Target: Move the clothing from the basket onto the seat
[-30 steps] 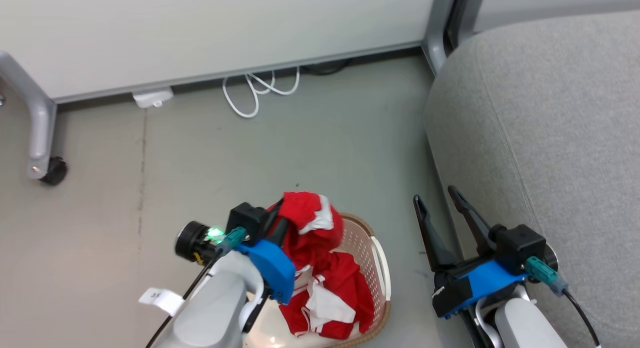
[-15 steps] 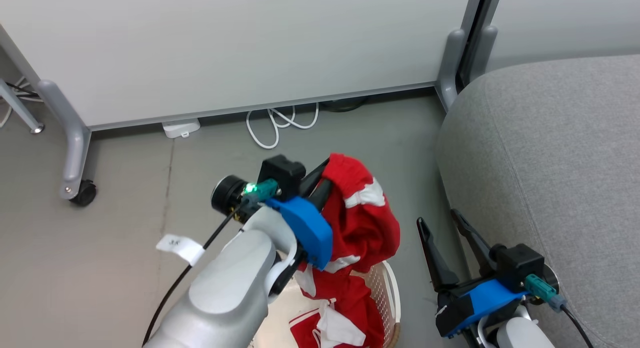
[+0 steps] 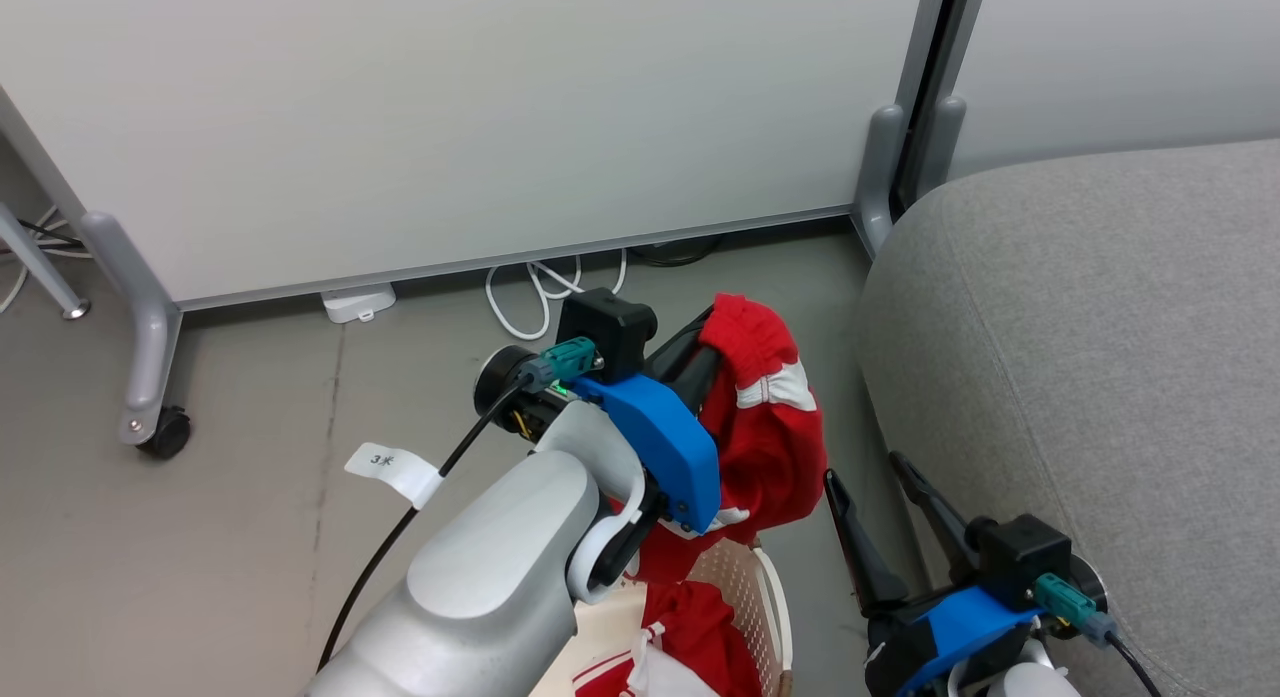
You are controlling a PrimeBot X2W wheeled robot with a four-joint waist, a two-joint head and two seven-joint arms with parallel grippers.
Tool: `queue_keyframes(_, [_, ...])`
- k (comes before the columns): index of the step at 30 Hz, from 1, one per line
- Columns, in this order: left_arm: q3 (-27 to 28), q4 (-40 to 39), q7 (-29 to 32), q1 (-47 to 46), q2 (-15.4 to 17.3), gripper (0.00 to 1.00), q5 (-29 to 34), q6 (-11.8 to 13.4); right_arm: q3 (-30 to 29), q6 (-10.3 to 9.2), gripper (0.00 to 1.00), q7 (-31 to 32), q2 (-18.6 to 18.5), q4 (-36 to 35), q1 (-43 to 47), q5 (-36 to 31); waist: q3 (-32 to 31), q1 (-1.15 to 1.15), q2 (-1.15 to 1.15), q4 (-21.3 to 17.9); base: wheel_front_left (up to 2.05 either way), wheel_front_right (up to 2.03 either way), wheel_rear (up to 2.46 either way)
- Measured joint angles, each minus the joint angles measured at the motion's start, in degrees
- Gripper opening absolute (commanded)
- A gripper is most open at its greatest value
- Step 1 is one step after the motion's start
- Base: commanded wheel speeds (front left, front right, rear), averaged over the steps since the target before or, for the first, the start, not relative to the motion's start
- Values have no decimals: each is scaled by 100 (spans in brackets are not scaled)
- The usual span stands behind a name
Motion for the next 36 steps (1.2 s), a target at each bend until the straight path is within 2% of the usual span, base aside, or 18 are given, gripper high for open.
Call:
queue_keyframes(9, [-421,-2,-29,-194,0,0,-392,176,93,0,100,68,1,-40,73,2,-123,0,0,-125,0,0,0])
queue_keyframes(10, [-458,5,-36,-207,0,1,-431,189,96,0,100,74,1,-46,87,7,-130,1,0,-136,0,0,0])
queue_keyframes(11, [-495,15,-54,-210,0,6,-466,199,96,0,100,77,1,-51,98,8,-136,1,0,-146,0,0,0])
queue_keyframes(15, [-627,73,-100,-249,0,4,-573,209,82,0,100,82,0,-70,104,9,-138,1,0,-157,0,0,0])
queue_keyframes(16, [-658,79,-110,-274,0,0,-591,220,79,0,100,85,1,-76,108,9,-137,1,0,-156,0,0,0])
queue_keyframes(27, [-966,169,-205,-412,0,0,-838,252,124,0,100,176,1,-63,60,2,-86,1,0,-95,0,0,0])
queue_keyframes(36, [-1170,205,-255,-553,0,0,-992,258,281,0,100,438,0,500,-620,-259,-18,1,0,-71,0,0,0])
